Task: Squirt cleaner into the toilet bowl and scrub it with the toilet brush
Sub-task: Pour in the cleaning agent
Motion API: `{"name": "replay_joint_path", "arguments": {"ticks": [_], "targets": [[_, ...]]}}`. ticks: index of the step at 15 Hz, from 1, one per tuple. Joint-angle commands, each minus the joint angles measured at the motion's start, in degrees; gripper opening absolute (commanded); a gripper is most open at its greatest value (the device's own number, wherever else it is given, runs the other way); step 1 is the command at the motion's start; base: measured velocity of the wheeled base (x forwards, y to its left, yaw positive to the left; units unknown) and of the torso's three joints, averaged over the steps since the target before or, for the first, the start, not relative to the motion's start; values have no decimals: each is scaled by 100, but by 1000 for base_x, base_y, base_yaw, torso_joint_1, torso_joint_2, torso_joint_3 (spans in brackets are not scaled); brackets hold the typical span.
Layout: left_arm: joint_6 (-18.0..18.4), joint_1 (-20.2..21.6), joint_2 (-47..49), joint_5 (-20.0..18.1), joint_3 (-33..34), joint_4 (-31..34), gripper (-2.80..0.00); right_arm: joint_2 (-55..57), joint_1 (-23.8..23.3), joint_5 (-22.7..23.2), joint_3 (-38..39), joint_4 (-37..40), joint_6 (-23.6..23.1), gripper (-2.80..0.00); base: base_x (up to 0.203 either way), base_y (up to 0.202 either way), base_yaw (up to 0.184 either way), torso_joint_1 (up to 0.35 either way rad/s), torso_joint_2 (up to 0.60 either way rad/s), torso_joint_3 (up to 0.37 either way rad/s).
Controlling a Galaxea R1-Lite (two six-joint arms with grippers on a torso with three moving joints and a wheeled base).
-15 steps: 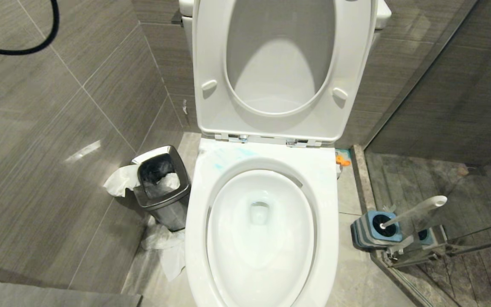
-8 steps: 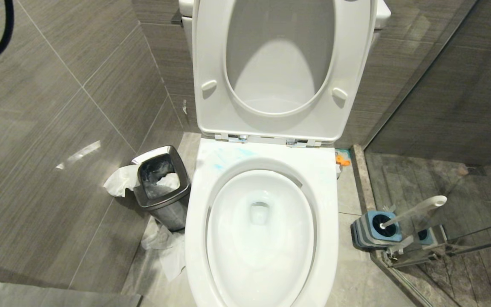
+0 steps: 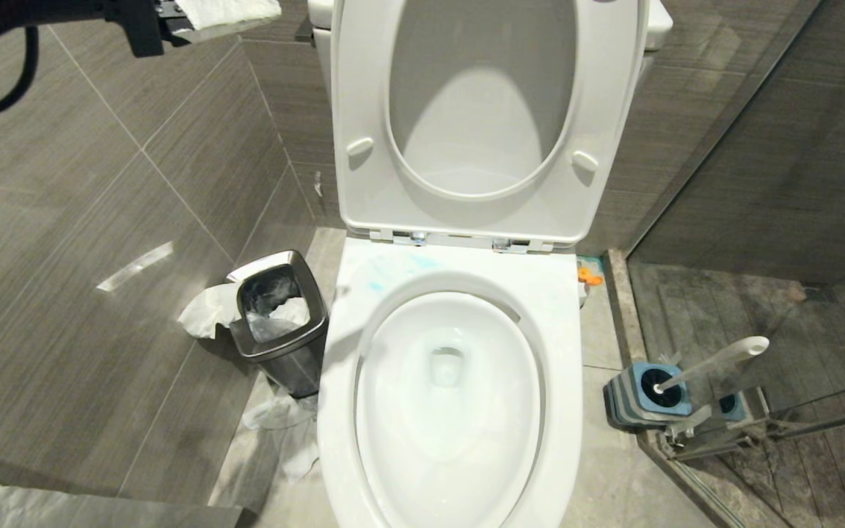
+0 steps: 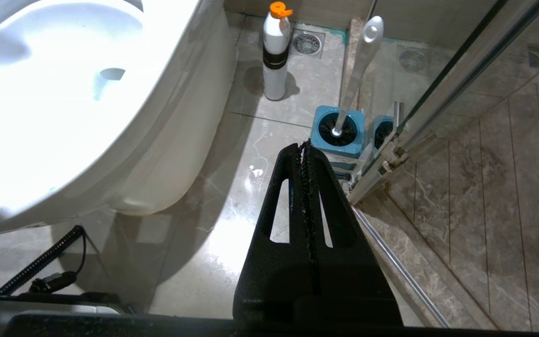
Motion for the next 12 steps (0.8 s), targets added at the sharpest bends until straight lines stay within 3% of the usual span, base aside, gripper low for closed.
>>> {"name": "replay_joint_path", "arguments": {"ticks": [1, 8, 10, 12], "targets": [[2331, -129, -240, 1079, -229, 515, 0, 5, 2, 0, 0, 8, -2, -280, 0, 0, 0, 0, 0, 0], [2394, -144, -775, 1513, -252, 734, 0, 5, 2, 0, 0, 7, -2, -280, 0, 0, 0, 0, 0, 0], [2789, -123, -873, 1696, -252, 686, 0, 5, 2, 0, 0, -1, -2, -280, 0, 0, 0, 0, 0, 0], [2909, -114, -1006, 1811, -247, 668, 0, 5, 2, 0, 0, -1, -2, -280, 0, 0, 0, 0, 0, 0]]}}
